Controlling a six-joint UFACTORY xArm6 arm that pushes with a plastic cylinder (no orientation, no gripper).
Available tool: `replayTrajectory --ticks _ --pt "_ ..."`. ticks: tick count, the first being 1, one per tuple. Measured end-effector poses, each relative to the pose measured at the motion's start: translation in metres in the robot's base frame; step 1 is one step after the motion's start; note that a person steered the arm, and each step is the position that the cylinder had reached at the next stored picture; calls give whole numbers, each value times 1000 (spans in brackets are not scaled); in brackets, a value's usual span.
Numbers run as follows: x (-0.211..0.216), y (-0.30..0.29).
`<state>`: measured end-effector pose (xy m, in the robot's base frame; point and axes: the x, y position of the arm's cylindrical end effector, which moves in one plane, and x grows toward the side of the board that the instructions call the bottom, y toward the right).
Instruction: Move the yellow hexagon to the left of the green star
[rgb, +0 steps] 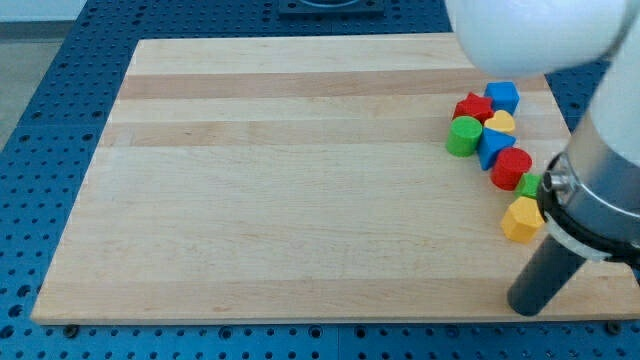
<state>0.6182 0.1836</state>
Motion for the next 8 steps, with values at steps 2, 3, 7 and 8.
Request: replayTrajectory --ticks 2,3,7,8 --pt "-42 52" --pt "-43 49" --pt "-50 22" --pt "-72 22"
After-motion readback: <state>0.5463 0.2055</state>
